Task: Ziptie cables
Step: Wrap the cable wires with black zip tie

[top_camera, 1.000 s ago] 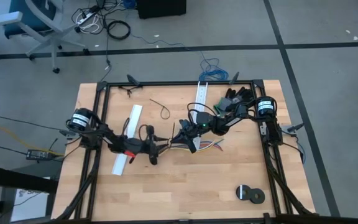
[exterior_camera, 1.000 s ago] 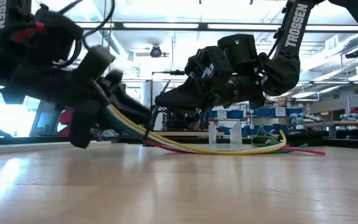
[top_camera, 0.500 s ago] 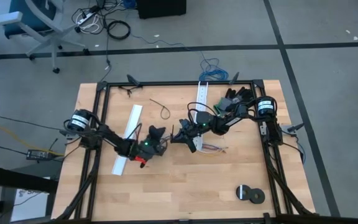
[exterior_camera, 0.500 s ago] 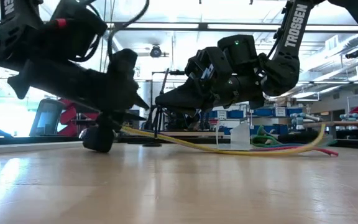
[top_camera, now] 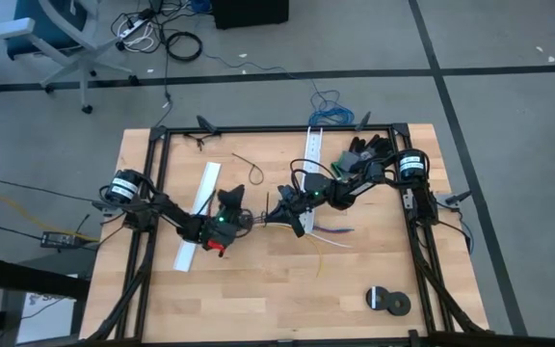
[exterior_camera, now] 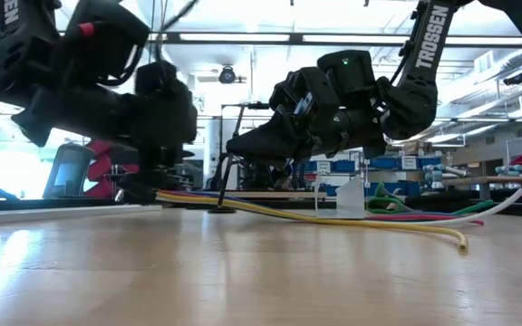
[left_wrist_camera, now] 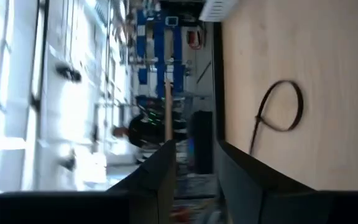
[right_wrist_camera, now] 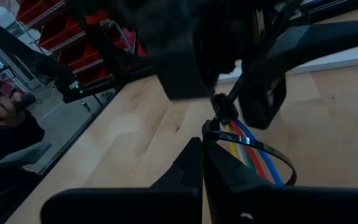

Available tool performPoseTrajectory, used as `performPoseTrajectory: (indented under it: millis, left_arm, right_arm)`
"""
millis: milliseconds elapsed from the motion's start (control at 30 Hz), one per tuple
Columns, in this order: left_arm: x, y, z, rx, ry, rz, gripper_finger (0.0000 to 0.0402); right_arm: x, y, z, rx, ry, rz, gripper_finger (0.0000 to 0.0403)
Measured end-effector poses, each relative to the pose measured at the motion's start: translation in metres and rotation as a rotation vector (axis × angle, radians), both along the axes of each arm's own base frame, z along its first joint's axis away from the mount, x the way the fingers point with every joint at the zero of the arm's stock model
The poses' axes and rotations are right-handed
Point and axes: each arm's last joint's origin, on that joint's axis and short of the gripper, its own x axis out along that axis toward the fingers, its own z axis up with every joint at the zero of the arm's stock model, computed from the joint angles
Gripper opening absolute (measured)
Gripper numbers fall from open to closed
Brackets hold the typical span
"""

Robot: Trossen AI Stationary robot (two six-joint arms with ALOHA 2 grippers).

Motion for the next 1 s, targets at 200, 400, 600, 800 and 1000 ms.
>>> performPoseTrajectory:
  millis: [200, 400, 600, 800, 1000]
  left_arm:
    - [-0.025, 0.007, -0.001, -0.15, -0.387, 0.013, 0.0125]
    - [-0.065, 0.019, 0.0, -0.248, -0.643, 0.014, 0.0125]
    - [-0.084, 0.02, 0.0, -0.667, -0.945, -0.287, 0.0124]
    - [-0.089, 0.011, -0.006, -1.164, -0.956, -0.57, 0.0124]
    - [-0.093, 0.007, -0.008, -1.349, -0.876, -0.676, 0.0124]
  right_arm:
    - [0.0, 0.001, 0.0, 0.001, 0.0, 0.006, 0.0]
    - [0.0, 0.001, 0.0, 0.001, 0.001, 0.008, 0.0]
    - [0.0, 0.001, 0.0, 0.001, 0.0, 0.008, 0.0]
    - [0.0, 0.0, 0.0, -0.002, 0.0, 0.008, 0.0]
    - [0.0, 0.0, 0.0, -0.004, 0.0, 0.008, 0.0]
